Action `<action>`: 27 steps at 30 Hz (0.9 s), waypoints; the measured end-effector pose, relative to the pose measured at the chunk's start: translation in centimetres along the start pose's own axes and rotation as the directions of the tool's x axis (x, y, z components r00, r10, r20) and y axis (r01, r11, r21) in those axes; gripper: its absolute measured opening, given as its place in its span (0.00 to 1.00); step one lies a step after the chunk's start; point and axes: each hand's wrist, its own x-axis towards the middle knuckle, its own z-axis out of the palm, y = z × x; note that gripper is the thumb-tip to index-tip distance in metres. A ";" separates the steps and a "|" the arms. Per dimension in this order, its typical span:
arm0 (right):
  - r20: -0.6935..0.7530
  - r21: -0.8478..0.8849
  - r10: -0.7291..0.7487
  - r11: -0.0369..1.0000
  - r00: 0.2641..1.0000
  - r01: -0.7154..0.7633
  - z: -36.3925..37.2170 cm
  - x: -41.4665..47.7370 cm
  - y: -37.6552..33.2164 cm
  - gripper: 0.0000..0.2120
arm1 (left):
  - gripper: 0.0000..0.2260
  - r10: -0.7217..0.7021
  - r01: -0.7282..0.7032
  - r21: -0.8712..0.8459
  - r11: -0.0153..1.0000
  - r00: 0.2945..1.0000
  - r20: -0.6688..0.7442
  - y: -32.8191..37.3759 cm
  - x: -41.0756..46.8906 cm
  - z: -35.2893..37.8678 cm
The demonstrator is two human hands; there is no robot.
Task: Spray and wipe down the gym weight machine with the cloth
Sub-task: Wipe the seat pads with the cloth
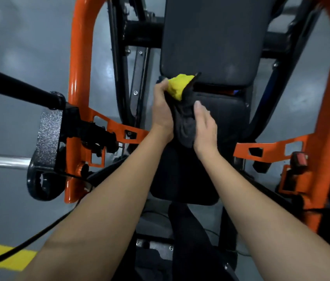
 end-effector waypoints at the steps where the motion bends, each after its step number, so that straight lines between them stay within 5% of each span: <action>1: 0.030 0.156 0.084 0.984 0.996 -0.088 -1.3 -0.5 -0.8 0.27 | 0.16 0.001 0.000 -0.008 1.000 0.997 0.082 0.0 -0.6 1.2; 3: 0.115 0.259 0.164 0.947 0.980 -0.189 -3.9 -1.2 -0.8 0.34 | 0.26 0.079 -0.106 0.142 0.984 0.980 0.183 -0.5 -1.1 3.3; 5: 0.081 0.212 0.190 0.956 0.979 -0.203 -5.4 -1.6 0.5 0.29 | 0.24 0.193 -0.364 0.456 0.812 0.905 0.378 -2.1 -0.8 4.3; 7: -0.122 0.083 0.213 0.975 0.969 -0.204 -6.6 -1.7 1.8 0.28 | 0.18 0.417 -0.535 0.623 0.572 0.843 0.341 -3.3 0.3 4.5; 8: -0.229 -0.017 0.163 0.985 0.960 -0.171 -7.1 -1.8 2.2 0.31 | 0.17 0.497 -0.540 0.635 0.552 0.825 0.269 -3.2 0.7 3.8; 9: -0.309 -0.105 0.104 0.984 0.946 -0.142 -7.6 -1.6 2.6 0.32 | 0.17 0.496 -0.484 0.597 0.640 0.853 0.160 -2.9 1.3 3.2; 11: -0.408 -0.235 0.010 0.965 0.913 -0.115 -8.6 -1.0 2.8 0.31 | 0.18 0.356 -0.318 0.609 0.727 0.932 0.062 -3.1 2.8 1.2; 14: -0.404 -0.422 -0.080 0.900 0.911 -0.108 -7.9 0.0 1.9 0.30 | 0.33 0.105 -0.254 0.795 0.552 0.966 0.235 -3.8 4.0 -1.9; 17: -0.351 -0.602 -0.110 0.788 0.930 -0.134 -4.4 1.5 1.0 0.40 | 0.52 -0.010 -0.311 0.870 0.382 0.940 0.341 -3.4 4.3 -2.1; 21: -0.409 -0.771 -0.187 0.594 0.893 -0.229 -1.2 3.5 0.3 0.42 | 0.46 -0.034 -0.334 0.927 0.172 0.938 0.344 -1.4 6.1 -1.5; 24: -0.207 -0.880 -0.307 0.473 0.929 -0.039 -2.1 3.9 0.7 0.33 | 0.41 -0.033 -0.323 0.937 0.135 0.943 0.330 -0.9 6.5 -1.2; 27: 0.355 -0.875 -0.244 0.253 0.902 0.413 -4.0 3.7 1.5 0.28 | 0.31 -0.001 -0.340 0.938 0.070 0.940 0.341 -0.4 6.2 -0.7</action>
